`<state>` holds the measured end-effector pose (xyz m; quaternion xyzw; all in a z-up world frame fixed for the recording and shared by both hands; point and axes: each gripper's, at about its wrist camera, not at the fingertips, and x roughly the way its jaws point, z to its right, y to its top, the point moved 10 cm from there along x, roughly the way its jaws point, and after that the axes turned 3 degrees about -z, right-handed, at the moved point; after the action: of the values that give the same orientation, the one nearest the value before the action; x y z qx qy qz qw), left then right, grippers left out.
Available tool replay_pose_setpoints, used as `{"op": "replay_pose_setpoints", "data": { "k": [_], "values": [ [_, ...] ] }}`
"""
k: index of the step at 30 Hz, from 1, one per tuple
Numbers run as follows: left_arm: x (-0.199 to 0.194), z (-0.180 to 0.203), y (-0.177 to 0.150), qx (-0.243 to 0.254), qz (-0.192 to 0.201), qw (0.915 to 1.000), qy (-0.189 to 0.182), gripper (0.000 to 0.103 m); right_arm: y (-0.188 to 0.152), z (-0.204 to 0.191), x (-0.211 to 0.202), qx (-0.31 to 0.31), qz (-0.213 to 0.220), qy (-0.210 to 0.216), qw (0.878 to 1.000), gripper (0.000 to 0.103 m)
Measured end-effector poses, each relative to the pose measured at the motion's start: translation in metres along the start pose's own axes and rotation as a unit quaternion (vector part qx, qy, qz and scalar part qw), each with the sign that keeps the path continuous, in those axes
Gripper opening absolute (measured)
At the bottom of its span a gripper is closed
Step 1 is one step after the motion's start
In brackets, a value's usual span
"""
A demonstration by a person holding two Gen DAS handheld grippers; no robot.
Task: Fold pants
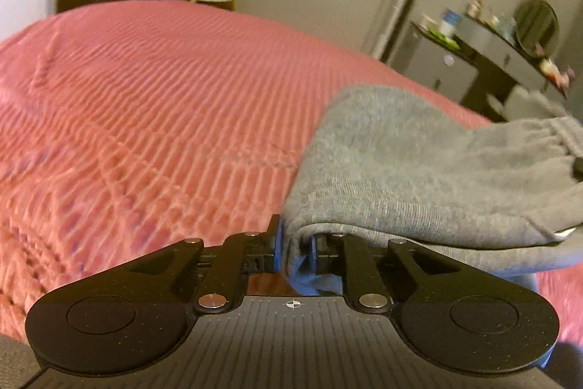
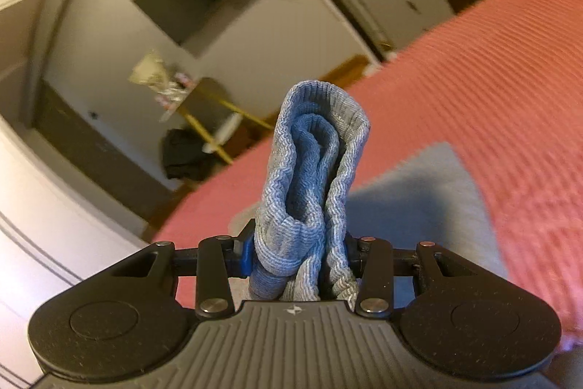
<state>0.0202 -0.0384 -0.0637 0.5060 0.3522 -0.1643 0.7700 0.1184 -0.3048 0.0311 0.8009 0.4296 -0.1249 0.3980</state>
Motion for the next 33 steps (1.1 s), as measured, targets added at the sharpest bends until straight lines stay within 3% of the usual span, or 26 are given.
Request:
{"op": "replay_pose_setpoints", "data": {
  "k": [4, 7, 10, 13, 15, 16, 17, 21, 24, 27, 30, 31, 33],
  "values": [
    [0.011, 0.011, -0.011, 0.043, -0.035, 0.9983, 0.019, 0.028, -0.014, 0.045, 0.012, 0.014, -0.019, -0.037, 0.999, 0.041],
    [0.009, 0.012, -0.015, 0.041, -0.055, 0.9975, 0.019, 0.034, -0.027, 0.084, 0.021, 0.057, -0.046, -0.076, 0.994, 0.055],
    [0.008, 0.012, -0.016, 0.037, -0.061, 0.9974, 0.000, 0.042, -0.029, 0.106, 0.006, 0.074, -0.027, -0.119, 0.990, 0.055],
    [0.005, 0.017, -0.018, 0.048, -0.058, 0.9971, -0.008, 0.050, -0.020, 0.106, -0.015, 0.079, -0.004, -0.109, 0.991, 0.054],
    [0.005, 0.021, -0.019, 0.054, -0.058, 0.9968, -0.011, 0.052, -0.013, 0.100, -0.029, 0.079, 0.009, -0.097, 0.992, 0.044],
    [0.006, 0.022, -0.020, 0.055, -0.059, 0.9967, -0.009, 0.052, -0.013, 0.096, -0.031, 0.083, 0.001, -0.084, 0.993, 0.035],
    [0.007, 0.022, -0.020, 0.054, -0.061, 0.9967, -0.009, 0.052, -0.017, 0.094, -0.031, 0.094, -0.017, -0.074, 0.993, 0.034],
    [0.009, 0.022, -0.019, 0.052, -0.062, 0.9967, -0.008, 0.053, -0.046, 0.097, -0.011, 0.132, -0.084, -0.062, 0.986, 0.035],
    [0.009, 0.022, -0.022, 0.064, -0.066, 0.9957, 0.001, 0.053, -0.059, 0.108, 0.000, 0.151, -0.107, -0.100, 0.978, 0.036],
    [0.012, 0.025, -0.026, 0.088, -0.074, 0.9934, 0.008, 0.057, -0.060, 0.107, -0.001, 0.173, -0.103, -0.083, 0.976, 0.040],
    [0.019, 0.029, -0.030, 0.108, -0.082, 0.9906, 0.020, 0.059, -0.058, 0.110, 0.004, 0.198, -0.089, -0.053, 0.975, 0.051],
    [0.019, 0.029, -0.030, 0.112, -0.081, 0.9902, 0.023, 0.060, -0.057, 0.111, 0.007, 0.201, -0.081, -0.054, 0.975, 0.051],
    [0.015, 0.028, -0.030, 0.110, -0.073, 0.9910, 0.020, 0.060, -0.055, 0.109, 0.015, 0.193, -0.069, -0.058, 0.977, 0.039]
  ]
}}
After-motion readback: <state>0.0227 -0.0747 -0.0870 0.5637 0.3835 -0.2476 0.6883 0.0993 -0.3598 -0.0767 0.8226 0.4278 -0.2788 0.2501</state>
